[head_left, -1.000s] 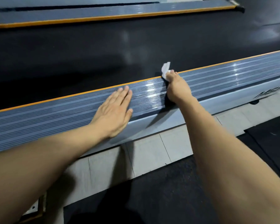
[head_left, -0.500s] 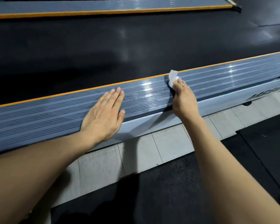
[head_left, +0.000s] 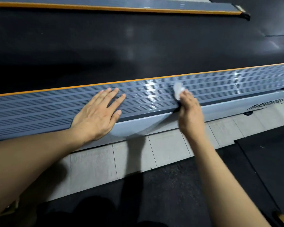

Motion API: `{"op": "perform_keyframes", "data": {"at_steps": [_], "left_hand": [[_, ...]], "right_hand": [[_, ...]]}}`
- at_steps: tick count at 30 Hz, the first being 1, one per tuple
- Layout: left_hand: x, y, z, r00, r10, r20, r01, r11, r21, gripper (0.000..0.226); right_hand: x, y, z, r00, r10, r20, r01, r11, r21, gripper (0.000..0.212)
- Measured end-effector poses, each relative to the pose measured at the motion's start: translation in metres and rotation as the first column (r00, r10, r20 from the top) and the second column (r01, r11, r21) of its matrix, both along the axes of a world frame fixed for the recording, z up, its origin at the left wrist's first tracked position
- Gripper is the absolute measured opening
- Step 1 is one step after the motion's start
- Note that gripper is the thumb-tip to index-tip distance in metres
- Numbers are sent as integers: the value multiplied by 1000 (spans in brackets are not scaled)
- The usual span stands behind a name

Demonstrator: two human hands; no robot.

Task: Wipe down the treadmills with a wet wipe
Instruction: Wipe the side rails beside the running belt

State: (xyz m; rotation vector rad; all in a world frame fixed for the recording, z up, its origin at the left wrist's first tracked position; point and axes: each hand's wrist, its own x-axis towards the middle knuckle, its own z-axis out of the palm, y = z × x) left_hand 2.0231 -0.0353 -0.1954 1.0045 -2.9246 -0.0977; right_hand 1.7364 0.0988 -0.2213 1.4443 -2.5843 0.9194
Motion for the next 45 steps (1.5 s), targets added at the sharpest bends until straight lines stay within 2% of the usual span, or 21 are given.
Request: {"op": "perform_keyframes", "data": {"at_steps": [3, 6, 9, 12, 15, 20, 23, 26, 28, 30, 33, 37, 39, 42, 45], "left_hand": [[-1, 2, 3, 1000, 7, 22, -7, 1000, -3, 70], [0, 4, 4, 998, 8, 55, -8, 1000, -8, 76], [1, 4, 8, 998, 9, 70, -9, 1000, 1, 82], [-2, 7, 12, 998, 20, 59, -22, 999, 29, 86], [-10, 11, 19, 995, 45, 94, -50, 997, 58, 89], [-30, 18, 38, 975, 95, 203, -105, 994, 40, 84], [-39, 22, 47, 944, 107, 311, -122, 992, 28, 82], [-46, 20, 57, 928, 88, 361, -114, 992, 52, 73], [-48, 17, 64, 934, 3, 357, -31, 997, 73, 67], [-51, 15, 73, 921, -116, 372, 90, 992, 87, 66], [-64, 17, 78, 878, -233, 417, 210, 972, 102, 65], [-80, 21, 57, 923, -211, 321, 151, 968, 202, 63], [-95, 16, 56, 949, -199, 243, 132, 955, 265, 68], [-127, 9, 61, 963, -216, 163, 167, 948, 271, 69], [-146, 10, 57, 927, -328, 184, 287, 933, 215, 66]], "right_hand": [[-25, 1, 2, 993, -120, 3, 120, 992, 29, 48], [9, -12, -2, 986, -166, -14, 166, 986, -27, 47], [74, -21, -8, 997, 59, -40, -63, 994, -92, 44], [112, -16, -1, 952, 301, -62, -305, 949, -79, 48], [89, -14, 6, 926, 372, -66, -373, 928, -15, 49], [2, 8, 2, 989, 138, -56, -139, 990, -23, 47], [-50, 16, 10, 1000, -23, -18, 24, 998, 57, 43], [-61, 10, 12, 994, -108, -17, 110, 989, 100, 45], [-43, 4, 15, 989, -146, -3, 146, 985, 94, 46], [-10, -3, 17, 999, -46, 19, 44, 996, 82, 43], [47, -11, 19, 957, 289, 22, -289, 955, 68, 46], [39, -24, 38, 897, 436, 69, -440, 873, 212, 45], [13, -24, 41, 908, 409, 89, -418, 876, 239, 48], [-44, -15, 42, 977, 160, 141, -187, 961, 202, 49], [-97, -7, 39, 991, -70, 112, 39, 965, 259, 45]]}}
